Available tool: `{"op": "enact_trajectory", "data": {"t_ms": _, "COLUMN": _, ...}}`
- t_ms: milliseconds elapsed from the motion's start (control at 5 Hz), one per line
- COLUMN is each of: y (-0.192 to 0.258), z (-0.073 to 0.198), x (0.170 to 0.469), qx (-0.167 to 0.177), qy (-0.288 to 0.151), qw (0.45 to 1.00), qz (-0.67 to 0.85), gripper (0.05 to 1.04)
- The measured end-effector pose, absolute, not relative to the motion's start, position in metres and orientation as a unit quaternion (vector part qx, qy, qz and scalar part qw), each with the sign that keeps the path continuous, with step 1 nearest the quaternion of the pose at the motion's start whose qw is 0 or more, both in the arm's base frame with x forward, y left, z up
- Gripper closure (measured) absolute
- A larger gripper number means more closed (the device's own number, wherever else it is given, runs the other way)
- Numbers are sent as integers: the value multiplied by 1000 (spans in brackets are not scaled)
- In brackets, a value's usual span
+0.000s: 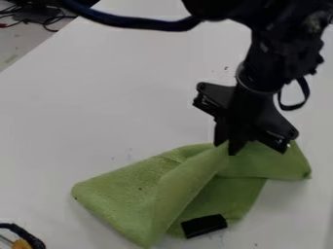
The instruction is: Unflod the cloth from top right to bottom left
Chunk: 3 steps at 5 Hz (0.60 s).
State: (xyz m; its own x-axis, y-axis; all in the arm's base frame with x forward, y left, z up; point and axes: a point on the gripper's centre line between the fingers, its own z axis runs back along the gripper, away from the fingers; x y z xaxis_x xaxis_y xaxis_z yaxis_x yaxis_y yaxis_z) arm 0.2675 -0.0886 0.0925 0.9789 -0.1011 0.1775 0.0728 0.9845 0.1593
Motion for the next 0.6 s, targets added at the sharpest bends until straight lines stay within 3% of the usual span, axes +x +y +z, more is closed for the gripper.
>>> {"op": "enact_trajectory", "data": {"t_ms": 200, "y": -49, "z": 89, "x": 308, "qx": 65, "qy": -104, "qw": 989, "qz": -79, "gripper": 1010}}
{"op": "enact_trajectory", "data": {"t_ms": 600, "y": 10, "z": 82, "x": 365, "qx": 92, "qy": -126, "qw": 979, "qz": -133, "gripper": 1011}}
